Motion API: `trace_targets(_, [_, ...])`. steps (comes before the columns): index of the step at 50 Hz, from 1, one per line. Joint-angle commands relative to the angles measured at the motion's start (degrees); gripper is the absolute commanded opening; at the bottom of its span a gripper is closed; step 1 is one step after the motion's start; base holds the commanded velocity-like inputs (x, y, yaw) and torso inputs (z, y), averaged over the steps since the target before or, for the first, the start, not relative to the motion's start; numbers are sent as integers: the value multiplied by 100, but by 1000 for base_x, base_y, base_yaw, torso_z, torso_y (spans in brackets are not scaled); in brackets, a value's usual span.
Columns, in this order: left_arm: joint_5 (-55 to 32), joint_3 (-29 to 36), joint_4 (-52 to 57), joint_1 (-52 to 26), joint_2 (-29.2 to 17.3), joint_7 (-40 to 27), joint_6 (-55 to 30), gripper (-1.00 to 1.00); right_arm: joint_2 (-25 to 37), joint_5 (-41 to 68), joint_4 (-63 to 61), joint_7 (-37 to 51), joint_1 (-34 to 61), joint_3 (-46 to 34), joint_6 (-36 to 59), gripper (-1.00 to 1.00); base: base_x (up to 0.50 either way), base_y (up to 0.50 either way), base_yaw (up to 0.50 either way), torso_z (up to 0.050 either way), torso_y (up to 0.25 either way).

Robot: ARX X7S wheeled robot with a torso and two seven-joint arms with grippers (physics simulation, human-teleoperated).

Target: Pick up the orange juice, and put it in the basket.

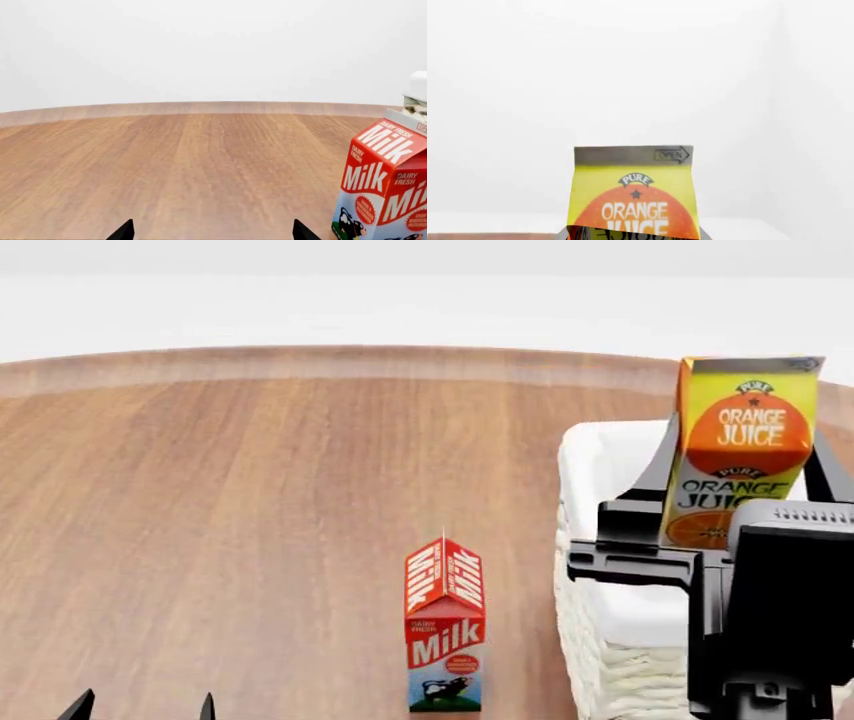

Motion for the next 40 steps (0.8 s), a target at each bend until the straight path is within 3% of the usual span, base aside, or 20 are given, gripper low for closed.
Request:
trace_targets(1, [-11,15,-2,-5,-11,-13,6,100,-99,-328,739,-192,331,-78,-179,-100,0,0,0,0,0])
trace_targets(24, [-31,46,-5,-14,-31,-37,17,100,-402,-715,2330,-197,586,-278,-1140,-100,0,0,0,0,0])
trace_targets(40, [-45,66,-8,-20,-45,-54,25,100,-570,-629,2979,-264,939,-347,-1061,-100,0,0,0,0,1])
